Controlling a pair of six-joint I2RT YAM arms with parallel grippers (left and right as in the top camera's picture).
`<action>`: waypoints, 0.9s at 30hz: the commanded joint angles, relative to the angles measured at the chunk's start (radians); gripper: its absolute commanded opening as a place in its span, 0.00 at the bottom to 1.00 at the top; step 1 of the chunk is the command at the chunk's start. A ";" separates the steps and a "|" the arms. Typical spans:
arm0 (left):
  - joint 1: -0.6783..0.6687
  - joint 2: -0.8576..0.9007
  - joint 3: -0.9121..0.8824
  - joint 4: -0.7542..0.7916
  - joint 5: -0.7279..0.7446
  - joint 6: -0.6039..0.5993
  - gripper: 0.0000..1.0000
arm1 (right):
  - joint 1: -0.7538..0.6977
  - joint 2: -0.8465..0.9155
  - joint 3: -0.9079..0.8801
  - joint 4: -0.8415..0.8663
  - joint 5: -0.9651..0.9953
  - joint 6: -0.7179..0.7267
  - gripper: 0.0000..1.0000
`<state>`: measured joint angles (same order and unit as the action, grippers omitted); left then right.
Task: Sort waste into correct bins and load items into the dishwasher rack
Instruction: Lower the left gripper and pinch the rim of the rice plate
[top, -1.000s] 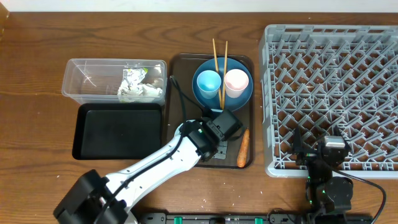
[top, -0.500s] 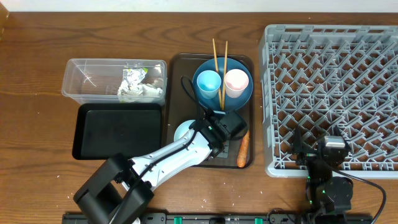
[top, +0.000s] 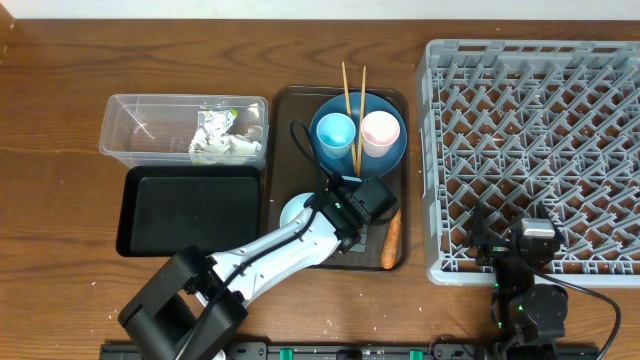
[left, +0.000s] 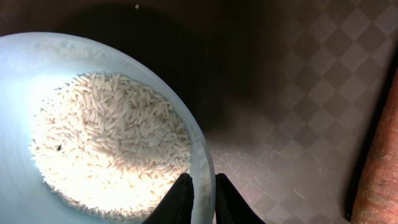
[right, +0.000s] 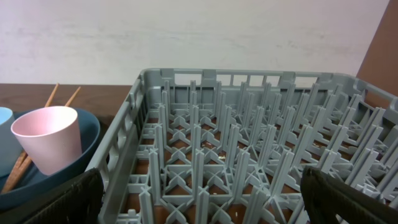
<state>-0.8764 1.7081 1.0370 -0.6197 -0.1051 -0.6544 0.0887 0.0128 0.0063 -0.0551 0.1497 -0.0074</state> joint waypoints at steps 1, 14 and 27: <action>0.000 0.006 -0.004 0.001 -0.019 0.002 0.15 | -0.011 -0.001 -0.001 -0.004 0.003 0.006 0.99; 0.000 0.014 -0.004 0.001 -0.020 0.002 0.16 | -0.011 -0.001 -0.001 -0.004 0.003 0.006 0.99; 0.000 0.020 -0.004 0.008 -0.065 0.002 0.17 | -0.011 -0.001 -0.001 -0.004 0.003 0.006 0.99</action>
<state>-0.8764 1.7123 1.0370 -0.6121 -0.1173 -0.6544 0.0887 0.0128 0.0063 -0.0551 0.1497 -0.0074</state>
